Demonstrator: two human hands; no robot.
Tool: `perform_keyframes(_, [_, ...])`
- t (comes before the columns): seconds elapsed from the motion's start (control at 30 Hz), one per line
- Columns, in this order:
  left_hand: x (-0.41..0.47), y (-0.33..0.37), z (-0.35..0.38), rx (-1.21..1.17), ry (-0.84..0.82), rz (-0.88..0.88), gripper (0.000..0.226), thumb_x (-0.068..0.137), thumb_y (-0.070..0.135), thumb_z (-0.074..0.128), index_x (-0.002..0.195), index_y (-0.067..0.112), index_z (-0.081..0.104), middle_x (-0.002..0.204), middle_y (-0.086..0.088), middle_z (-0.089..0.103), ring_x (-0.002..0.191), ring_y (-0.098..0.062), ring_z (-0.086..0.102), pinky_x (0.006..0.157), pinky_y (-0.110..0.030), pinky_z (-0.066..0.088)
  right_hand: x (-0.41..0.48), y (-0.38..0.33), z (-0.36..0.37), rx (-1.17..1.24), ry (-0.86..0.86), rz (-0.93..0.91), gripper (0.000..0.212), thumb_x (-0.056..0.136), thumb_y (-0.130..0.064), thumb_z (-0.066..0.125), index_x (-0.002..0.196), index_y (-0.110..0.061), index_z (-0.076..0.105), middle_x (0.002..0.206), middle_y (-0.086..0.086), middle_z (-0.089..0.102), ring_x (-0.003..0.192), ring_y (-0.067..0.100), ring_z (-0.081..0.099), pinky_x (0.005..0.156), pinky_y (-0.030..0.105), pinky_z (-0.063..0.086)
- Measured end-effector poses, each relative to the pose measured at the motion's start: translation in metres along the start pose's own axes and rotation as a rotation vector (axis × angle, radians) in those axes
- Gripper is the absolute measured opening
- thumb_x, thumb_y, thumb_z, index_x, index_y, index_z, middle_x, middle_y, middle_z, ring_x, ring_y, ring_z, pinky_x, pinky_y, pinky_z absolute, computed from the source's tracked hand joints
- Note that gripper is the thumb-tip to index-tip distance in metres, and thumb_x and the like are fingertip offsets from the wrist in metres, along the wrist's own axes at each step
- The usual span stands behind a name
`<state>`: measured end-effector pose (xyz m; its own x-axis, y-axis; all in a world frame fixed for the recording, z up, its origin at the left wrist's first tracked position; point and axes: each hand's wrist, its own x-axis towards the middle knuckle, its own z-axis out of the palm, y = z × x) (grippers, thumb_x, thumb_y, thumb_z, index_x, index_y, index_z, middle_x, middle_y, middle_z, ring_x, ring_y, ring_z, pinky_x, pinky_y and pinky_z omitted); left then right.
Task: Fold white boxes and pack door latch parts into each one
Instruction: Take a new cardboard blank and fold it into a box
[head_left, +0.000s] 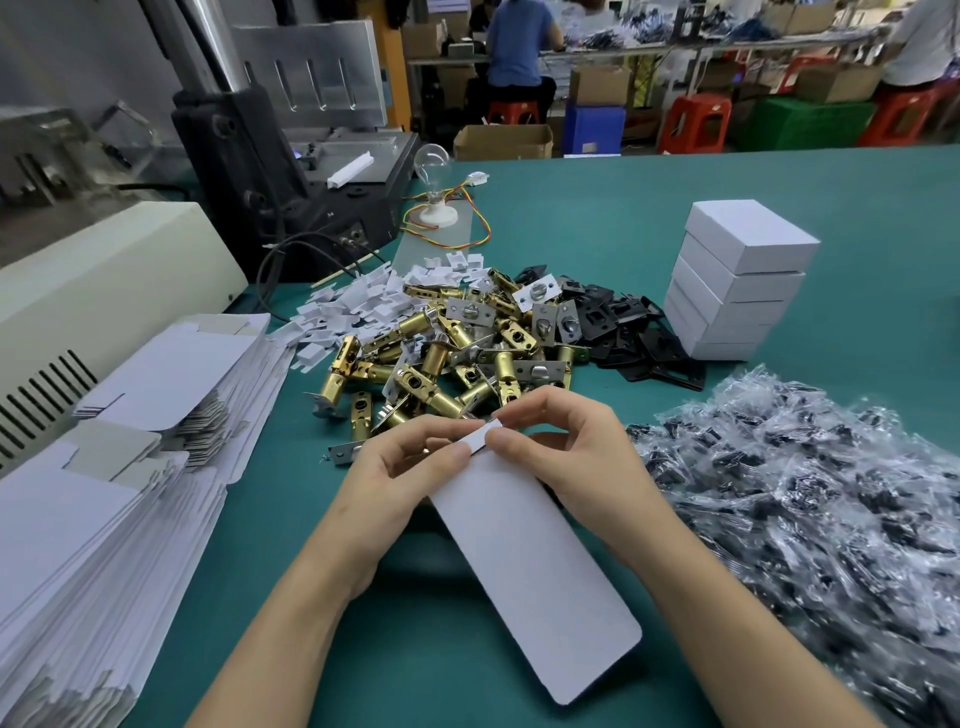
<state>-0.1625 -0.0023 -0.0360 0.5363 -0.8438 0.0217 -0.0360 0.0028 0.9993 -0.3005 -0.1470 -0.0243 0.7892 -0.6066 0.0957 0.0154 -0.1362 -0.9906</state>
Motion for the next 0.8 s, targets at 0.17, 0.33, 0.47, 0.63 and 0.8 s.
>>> perform_keyframes(0.17, [0.002, -0.003, 0.001, -0.014, 0.035, -0.051, 0.037, 0.078, 0.055, 0.075, 0.105, 0.029, 0.080, 0.097, -0.003, 0.075, 0.088, -0.013, 0.068, 0.082, -0.033, 0.053, -0.001, 0.000, 0.002, -0.030, 0.007, -0.009, 0.007, 0.088, -0.030, 0.081, 0.090, -0.029, 0.075, 0.095, -0.006, 0.077, 0.088, 0.014, 0.075, 0.072, 0.029, 0.061])
perform_keyframes(0.33, [0.002, -0.005, 0.002, 0.031, 0.042, -0.040, 0.022, 0.088, 0.043, 0.071, 0.101, 0.028, 0.079, 0.097, -0.008, 0.073, 0.086, -0.011, 0.065, 0.079, -0.028, 0.050, -0.001, 0.002, 0.003, -0.065, 0.032, -0.009, 0.005, 0.089, -0.027, 0.079, 0.089, -0.030, 0.075, 0.092, -0.009, 0.077, 0.086, 0.010, 0.074, 0.070, 0.025, 0.057])
perform_keyframes(0.47, [0.002, -0.006, 0.003, 0.098, 0.050, 0.002, 0.018, 0.089, 0.043, 0.070, 0.089, 0.027, 0.077, 0.091, -0.002, 0.072, 0.079, -0.005, 0.062, 0.070, -0.017, 0.048, 0.000, 0.005, 0.007, -0.112, 0.062, -0.025, 0.007, 0.087, -0.024, 0.078, 0.086, -0.030, 0.074, 0.089, -0.011, 0.076, 0.084, 0.007, 0.072, 0.068, 0.020, 0.052])
perform_keyframes(0.63, [0.003, -0.007, 0.004, 0.144, 0.086, 0.033, 0.024, 0.089, 0.044, 0.071, 0.077, 0.024, 0.069, 0.077, 0.005, 0.066, 0.069, -0.005, 0.056, 0.060, -0.013, 0.044, 0.000, 0.006, 0.011, -0.140, 0.093, -0.050, 0.008, 0.086, -0.023, 0.078, 0.085, -0.030, 0.073, 0.088, -0.012, 0.076, 0.081, 0.005, 0.072, 0.065, 0.014, 0.050])
perform_keyframes(0.8, [0.004, -0.007, 0.005, 0.149, 0.110, 0.028, 0.025, 0.089, 0.042, 0.070, 0.077, 0.020, 0.066, 0.076, 0.007, 0.064, 0.068, -0.005, 0.056, 0.058, -0.013, 0.043, 0.000, 0.006, 0.008, -0.122, 0.044, -0.053, 0.007, 0.089, -0.025, 0.078, 0.092, -0.030, 0.075, 0.093, -0.012, 0.076, 0.089, 0.007, 0.073, 0.073, 0.021, 0.056])
